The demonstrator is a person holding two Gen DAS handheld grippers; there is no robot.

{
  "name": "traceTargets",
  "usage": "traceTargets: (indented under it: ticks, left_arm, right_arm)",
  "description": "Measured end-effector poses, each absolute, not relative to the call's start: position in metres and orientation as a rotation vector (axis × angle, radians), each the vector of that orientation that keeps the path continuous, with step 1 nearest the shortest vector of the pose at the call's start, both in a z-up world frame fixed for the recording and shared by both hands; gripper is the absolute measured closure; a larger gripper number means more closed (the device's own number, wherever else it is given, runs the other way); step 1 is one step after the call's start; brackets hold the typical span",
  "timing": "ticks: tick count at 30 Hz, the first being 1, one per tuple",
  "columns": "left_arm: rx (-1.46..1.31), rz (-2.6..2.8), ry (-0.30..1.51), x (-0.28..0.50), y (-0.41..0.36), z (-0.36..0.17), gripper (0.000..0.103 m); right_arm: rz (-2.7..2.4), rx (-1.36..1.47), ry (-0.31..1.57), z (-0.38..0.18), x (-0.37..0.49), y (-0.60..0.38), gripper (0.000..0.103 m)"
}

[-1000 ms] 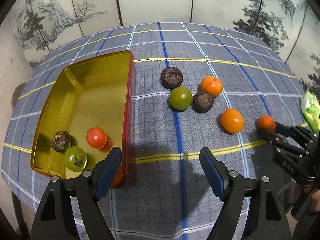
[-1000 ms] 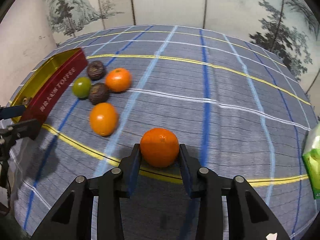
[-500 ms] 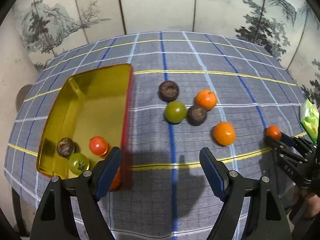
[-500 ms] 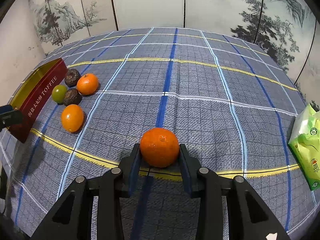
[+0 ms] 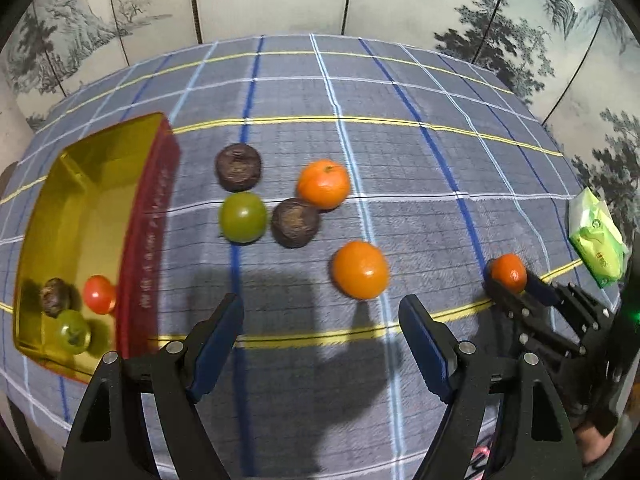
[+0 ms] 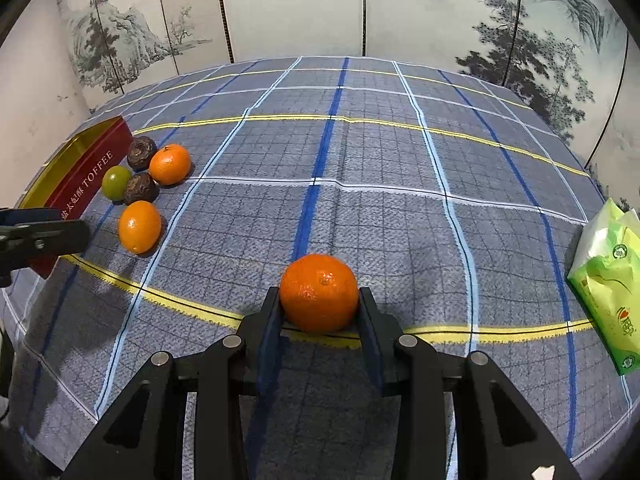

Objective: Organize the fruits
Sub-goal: 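Grasp another orange with the left tool while the right tool holds its orange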

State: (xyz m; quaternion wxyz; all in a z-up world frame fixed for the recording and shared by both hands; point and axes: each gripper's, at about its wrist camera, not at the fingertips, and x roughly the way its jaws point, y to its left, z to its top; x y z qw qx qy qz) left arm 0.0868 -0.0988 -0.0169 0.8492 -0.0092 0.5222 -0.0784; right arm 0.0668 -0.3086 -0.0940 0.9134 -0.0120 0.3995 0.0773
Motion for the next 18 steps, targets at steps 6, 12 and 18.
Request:
traceTargets:
  ticks: [6, 12, 18]
  left_arm:
    - [-0.049, -0.148, 1.136, 0.106, -0.113, -0.028, 0.035]
    - [-0.069, -0.146, 1.181, 0.121, -0.119, -0.041, 0.047]
    - [-0.062, -0.164, 1.208, 0.124, -0.121, -0.053, 0.068]
  right_arm:
    - [0.160, -0.024, 0.821, -0.095, 0.066, -0.308, 0.069]
    - [0.159, -0.025, 0.821, -0.095, 0.066, -0.308, 0.068]
    - [0.157, -0.020, 0.820, -0.095, 0.066, -0.308, 0.068]
